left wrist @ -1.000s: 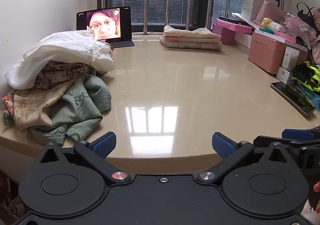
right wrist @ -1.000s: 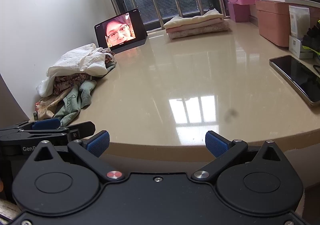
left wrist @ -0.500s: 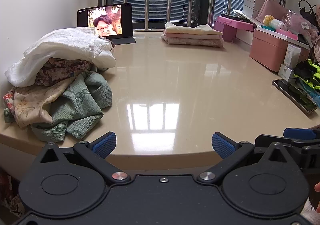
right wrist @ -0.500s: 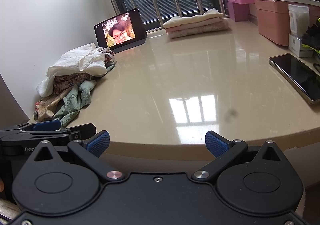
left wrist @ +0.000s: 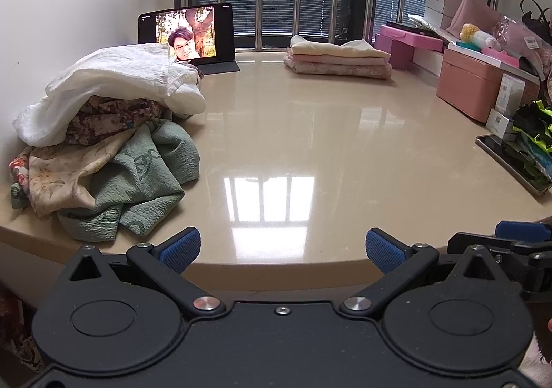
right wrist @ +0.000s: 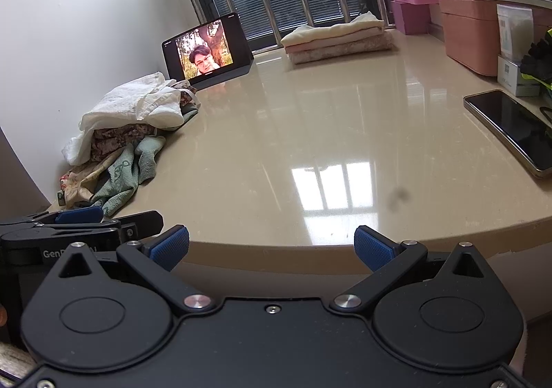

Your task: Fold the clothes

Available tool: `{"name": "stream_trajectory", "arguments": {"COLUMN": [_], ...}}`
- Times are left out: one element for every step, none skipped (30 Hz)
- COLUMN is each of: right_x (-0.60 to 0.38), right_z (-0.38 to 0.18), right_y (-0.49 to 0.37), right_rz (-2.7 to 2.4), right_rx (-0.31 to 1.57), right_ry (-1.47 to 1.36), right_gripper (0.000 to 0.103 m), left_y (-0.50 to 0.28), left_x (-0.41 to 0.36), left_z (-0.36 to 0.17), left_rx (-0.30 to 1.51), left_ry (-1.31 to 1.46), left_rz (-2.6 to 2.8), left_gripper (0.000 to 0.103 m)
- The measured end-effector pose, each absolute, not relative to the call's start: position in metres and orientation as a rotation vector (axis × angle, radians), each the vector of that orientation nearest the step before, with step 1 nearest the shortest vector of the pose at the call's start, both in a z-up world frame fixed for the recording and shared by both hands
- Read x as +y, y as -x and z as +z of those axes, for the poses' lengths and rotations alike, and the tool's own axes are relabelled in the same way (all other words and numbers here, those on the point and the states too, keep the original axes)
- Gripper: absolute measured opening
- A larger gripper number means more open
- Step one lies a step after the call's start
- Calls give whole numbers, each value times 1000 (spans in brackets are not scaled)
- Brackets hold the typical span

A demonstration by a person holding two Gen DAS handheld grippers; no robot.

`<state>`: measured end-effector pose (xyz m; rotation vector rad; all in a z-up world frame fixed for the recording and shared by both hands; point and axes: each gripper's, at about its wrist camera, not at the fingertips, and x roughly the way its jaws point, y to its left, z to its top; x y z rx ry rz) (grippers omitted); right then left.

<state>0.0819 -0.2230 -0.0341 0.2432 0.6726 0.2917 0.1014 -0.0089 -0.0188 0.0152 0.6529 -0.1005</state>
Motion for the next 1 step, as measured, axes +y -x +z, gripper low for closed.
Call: {"name": "stream_trajectory", "arguments": {"right_x": [-223], "right_z": [-34], "right_y": [-82], "right_rz": [292], "right_rx": [672], "right_ry": [-243], "right_gripper": [103], "left_y": [-101], "left_x": [-9], "left_z": [-19], "left_rx": [654], "left_ry": [-13], "left_rz": [-101], "left_gripper": [103]}}
